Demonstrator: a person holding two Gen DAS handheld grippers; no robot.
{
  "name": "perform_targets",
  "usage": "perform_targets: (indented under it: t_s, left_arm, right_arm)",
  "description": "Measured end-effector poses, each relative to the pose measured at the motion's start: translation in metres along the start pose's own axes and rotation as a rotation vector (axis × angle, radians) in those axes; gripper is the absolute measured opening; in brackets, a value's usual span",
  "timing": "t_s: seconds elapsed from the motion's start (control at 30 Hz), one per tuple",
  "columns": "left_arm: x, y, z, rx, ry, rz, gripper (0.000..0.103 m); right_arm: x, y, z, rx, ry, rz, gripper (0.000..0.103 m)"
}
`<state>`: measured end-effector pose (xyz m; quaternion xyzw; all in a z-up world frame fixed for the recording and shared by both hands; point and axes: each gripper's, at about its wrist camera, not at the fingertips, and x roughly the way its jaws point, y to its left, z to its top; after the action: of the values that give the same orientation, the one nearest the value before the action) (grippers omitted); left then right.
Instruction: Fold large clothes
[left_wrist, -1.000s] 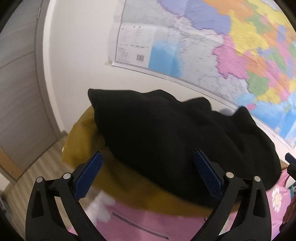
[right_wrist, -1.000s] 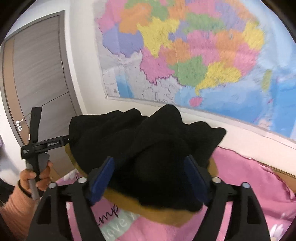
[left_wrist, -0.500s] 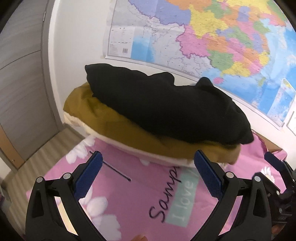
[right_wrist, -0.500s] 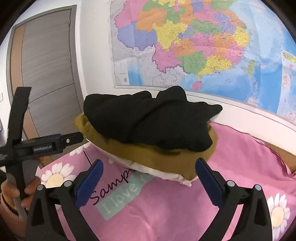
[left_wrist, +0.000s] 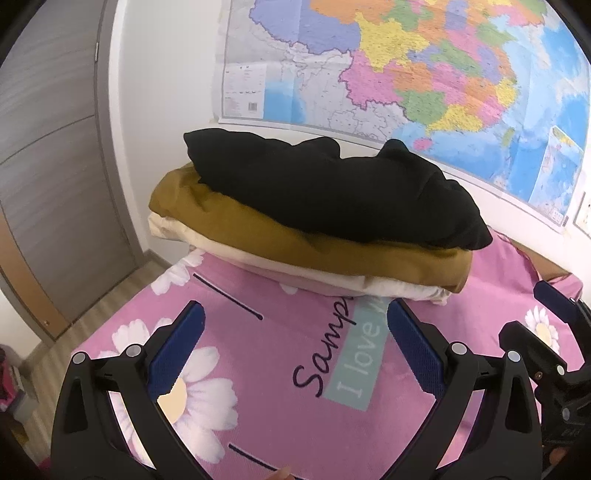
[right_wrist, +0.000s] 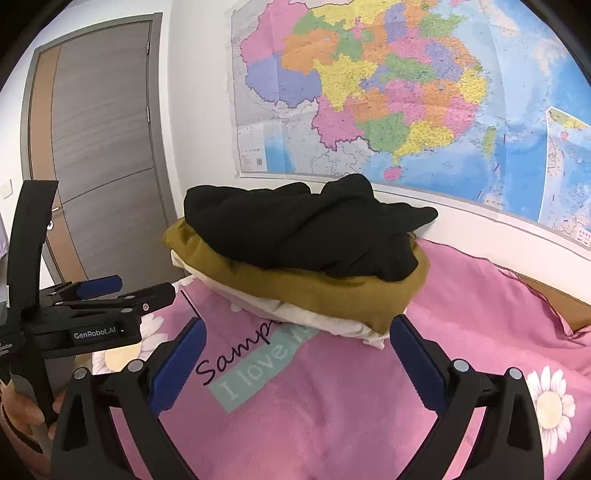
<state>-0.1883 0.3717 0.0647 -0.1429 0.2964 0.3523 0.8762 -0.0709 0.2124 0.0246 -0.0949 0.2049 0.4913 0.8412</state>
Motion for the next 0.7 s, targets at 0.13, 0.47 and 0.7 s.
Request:
perform_targets:
  t_s: [0.13, 0.47, 0.7]
  left_arm:
    - [-0.008, -0.006, -0.006, 0.016, -0.01, 0.017, 0.098]
    - [-0.022, -0.011, -0.015, 0.027, -0.019, 0.053, 0.098]
    - [-0.03, -0.015, -0.025, 0.039, -0.014, 0.06, 0.098]
  right_arm:
    - [-0.006, 0.002, -0.005, 0.004, -0.002, 0.001, 0.097]
    - [-0.018, 0.003, -0.017, 0.023, -0.008, 0.001, 0.097]
    - [-0.024, 0.005, -0.025, 0.027, -0.005, 0.003, 0.097]
